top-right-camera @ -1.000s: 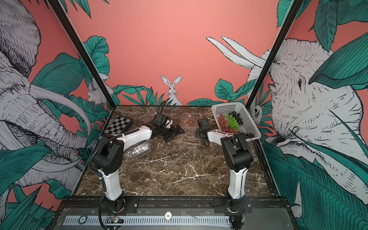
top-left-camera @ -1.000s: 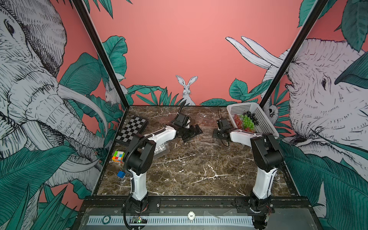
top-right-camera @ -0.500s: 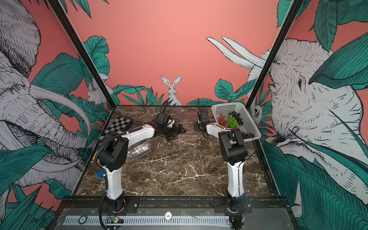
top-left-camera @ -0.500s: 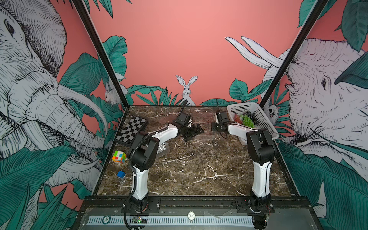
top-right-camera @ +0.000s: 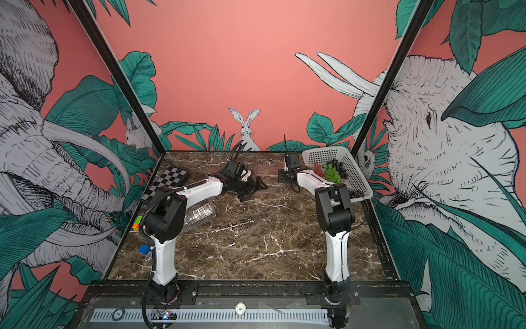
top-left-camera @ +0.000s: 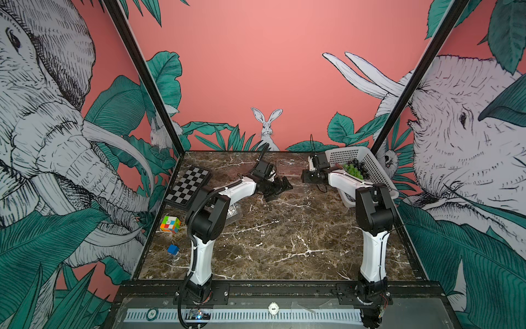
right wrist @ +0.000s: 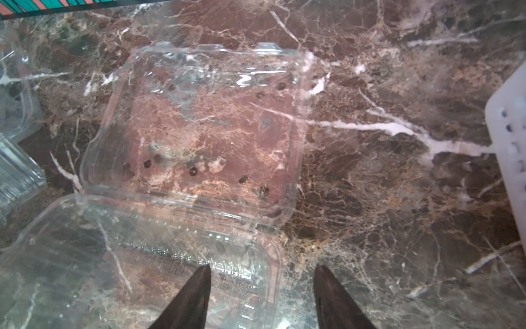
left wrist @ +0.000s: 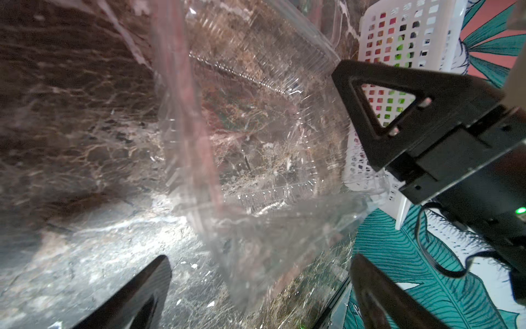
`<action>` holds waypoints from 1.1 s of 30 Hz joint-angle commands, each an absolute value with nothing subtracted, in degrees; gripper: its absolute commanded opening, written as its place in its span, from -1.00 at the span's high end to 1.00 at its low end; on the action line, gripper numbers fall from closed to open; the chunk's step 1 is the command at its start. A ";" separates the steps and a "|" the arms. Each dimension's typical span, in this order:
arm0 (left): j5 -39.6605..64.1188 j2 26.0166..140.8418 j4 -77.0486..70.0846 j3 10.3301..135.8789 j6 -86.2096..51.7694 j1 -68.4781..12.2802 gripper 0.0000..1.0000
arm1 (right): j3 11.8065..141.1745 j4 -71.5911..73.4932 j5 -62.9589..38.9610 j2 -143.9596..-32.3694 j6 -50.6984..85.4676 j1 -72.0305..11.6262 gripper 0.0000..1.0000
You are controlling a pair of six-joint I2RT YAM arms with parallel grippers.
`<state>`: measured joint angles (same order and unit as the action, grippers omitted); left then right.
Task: Pack grapes into containers
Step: Move the packing box to the center of the board, then pick up the grape from the basket, then adjust the packing box at the center of the board.
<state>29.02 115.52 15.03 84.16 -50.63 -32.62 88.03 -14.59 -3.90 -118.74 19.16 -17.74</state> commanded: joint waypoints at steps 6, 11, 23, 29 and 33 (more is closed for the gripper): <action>26.77 107.40 18.96 84.29 -45.84 -32.07 -0.99 | 86.46 -18.19 -0.59 -106.42 17.65 -15.86 -0.80; 24.88 106.17 21.90 87.37 -42.45 -32.11 -0.99 | 83.14 -19.60 3.90 -100.43 16.44 -12.35 -0.97; 25.47 111.22 24.39 99.96 -40.04 -32.17 -0.99 | 77.89 -20.89 12.96 -99.43 20.06 -0.33 -0.97; 25.36 116.12 24.60 107.74 -39.97 -32.28 -0.99 | 78.22 -21.02 12.04 -102.44 21.95 4.10 -0.74; 26.44 120.01 24.37 110.98 -40.44 -32.35 -0.99 | 78.95 -20.61 8.88 -104.98 23.09 6.52 -0.53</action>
